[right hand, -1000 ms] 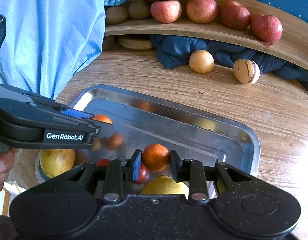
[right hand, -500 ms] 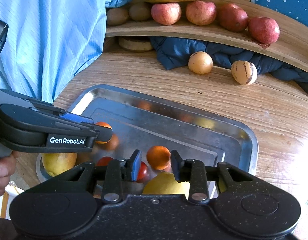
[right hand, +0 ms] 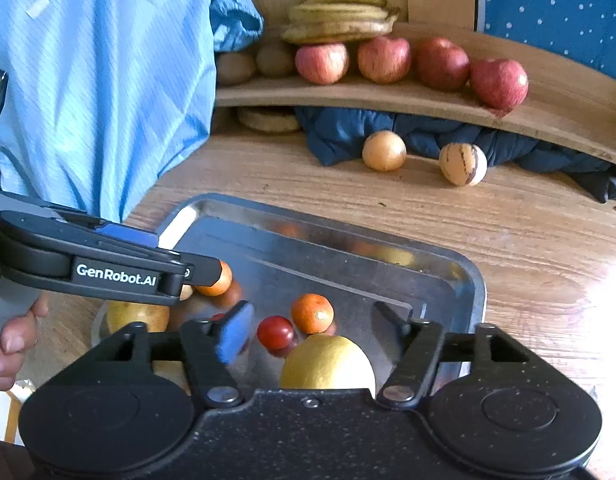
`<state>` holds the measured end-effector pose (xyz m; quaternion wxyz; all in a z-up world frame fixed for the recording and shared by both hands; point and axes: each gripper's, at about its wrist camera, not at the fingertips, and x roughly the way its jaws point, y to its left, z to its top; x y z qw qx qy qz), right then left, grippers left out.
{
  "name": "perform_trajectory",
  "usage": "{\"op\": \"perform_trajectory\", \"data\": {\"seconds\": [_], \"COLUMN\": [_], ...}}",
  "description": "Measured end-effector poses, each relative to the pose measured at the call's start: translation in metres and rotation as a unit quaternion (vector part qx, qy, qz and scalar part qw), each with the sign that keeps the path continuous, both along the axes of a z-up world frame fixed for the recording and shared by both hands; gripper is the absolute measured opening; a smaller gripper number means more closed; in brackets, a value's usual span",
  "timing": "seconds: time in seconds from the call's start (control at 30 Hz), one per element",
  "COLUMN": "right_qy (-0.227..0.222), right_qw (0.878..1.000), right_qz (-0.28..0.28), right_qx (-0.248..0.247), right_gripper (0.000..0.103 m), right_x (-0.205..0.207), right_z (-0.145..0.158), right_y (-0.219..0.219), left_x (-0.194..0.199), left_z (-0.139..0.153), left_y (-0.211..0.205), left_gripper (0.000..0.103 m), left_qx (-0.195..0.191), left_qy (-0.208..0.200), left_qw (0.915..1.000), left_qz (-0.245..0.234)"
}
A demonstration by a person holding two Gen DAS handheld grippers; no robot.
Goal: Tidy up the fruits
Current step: 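Release the mandarin from the left gripper onto the tray while the right gripper releases its mandarin, then move both open tools past the tray toward the two striped fruits under the shelf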
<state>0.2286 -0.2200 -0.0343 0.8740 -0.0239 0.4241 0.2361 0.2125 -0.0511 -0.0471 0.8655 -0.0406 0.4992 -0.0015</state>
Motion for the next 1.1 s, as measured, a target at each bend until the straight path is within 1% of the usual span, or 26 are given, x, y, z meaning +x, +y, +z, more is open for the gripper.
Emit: {"op": "perform_trajectory", "data": {"seconds": [0.03,0.1,0.17,0.23,0.37,0.43,0.63,0.87,0.97,1.1], "right_qy": [-0.002,-0.008,-0.012,-0.017,-0.023,-0.025,-0.022,0.003,0.015,0.021], "right_qw": [1.0,1.0,1.0,1.0,0.999,0.999,0.999,0.999,0.999,0.999], "right_qz": [0.0,0.001,0.003,0.005,0.012,0.016,0.032,0.038,0.027,0.008], "right_qx": [0.002,0.006,0.011,0.014,0.02,0.022,0.018,-0.005,-0.018,-0.024], "right_gripper": [0.078,0.082,0.086,0.092,0.098,0.102,0.102,0.102,0.102,0.102], "right_x": [-0.002,-0.007,-0.012,-0.017,-0.028,-0.035,-0.053,-0.067,-0.068,-0.067], "right_z": [0.002,0.006,0.009,0.013,0.019,0.021,0.024,0.019,0.015,0.013], "right_y": [-0.001,-0.005,-0.007,-0.01,-0.012,-0.013,-0.015,-0.022,-0.026,-0.036], "left_x": [-0.004,-0.012,-0.02,-0.028,-0.045,-0.053,-0.074,-0.081,-0.076,-0.066], "left_z": [0.003,0.007,0.012,0.015,0.021,0.021,0.018,0.013,0.014,0.017], "left_y": [0.001,0.002,0.005,0.008,0.016,0.019,0.025,0.02,0.013,0.001], "left_gripper": [0.085,0.091,0.095,0.096,0.1,0.1,0.102,0.102,0.102,0.102], "left_qx": [0.001,0.003,0.008,0.012,0.024,0.027,0.025,0.033,0.041,0.048], "left_qy": [-0.002,-0.006,-0.01,-0.011,-0.008,-0.001,0.026,0.066,0.069,0.066], "left_qw": [1.0,1.0,0.9998,0.9997,0.9994,0.9993,0.9991,0.9972,0.9967,0.9963], "left_qz": [0.002,0.007,0.015,0.021,0.026,0.027,0.021,0.011,-0.002,-0.027]}}
